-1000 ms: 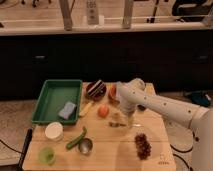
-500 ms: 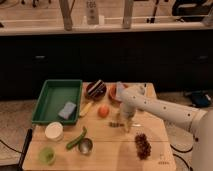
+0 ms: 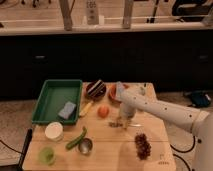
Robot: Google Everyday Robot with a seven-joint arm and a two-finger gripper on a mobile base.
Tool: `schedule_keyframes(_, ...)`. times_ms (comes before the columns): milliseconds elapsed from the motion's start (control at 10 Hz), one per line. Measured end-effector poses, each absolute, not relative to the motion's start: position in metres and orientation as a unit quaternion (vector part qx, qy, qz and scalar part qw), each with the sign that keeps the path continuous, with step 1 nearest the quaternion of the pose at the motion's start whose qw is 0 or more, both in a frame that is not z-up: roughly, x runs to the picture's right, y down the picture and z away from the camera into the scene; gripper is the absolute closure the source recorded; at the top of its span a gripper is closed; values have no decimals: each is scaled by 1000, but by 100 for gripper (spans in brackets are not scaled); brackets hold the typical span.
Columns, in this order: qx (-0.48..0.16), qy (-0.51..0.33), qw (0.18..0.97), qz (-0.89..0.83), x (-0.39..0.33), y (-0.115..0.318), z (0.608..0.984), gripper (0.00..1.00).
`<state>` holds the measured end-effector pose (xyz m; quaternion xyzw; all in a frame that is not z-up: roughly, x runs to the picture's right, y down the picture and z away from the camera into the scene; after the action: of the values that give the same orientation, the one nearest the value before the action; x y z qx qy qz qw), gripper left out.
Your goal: Place fork in table surface
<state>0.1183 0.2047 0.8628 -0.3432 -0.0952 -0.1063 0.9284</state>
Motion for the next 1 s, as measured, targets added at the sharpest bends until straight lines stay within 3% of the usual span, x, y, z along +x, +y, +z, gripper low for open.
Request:
schedule_keyframes(200,-345,-95,928,-106,119,206,862,100)
schedule_keyframes(1000,-340,-111,929,-95,118,212,861,100)
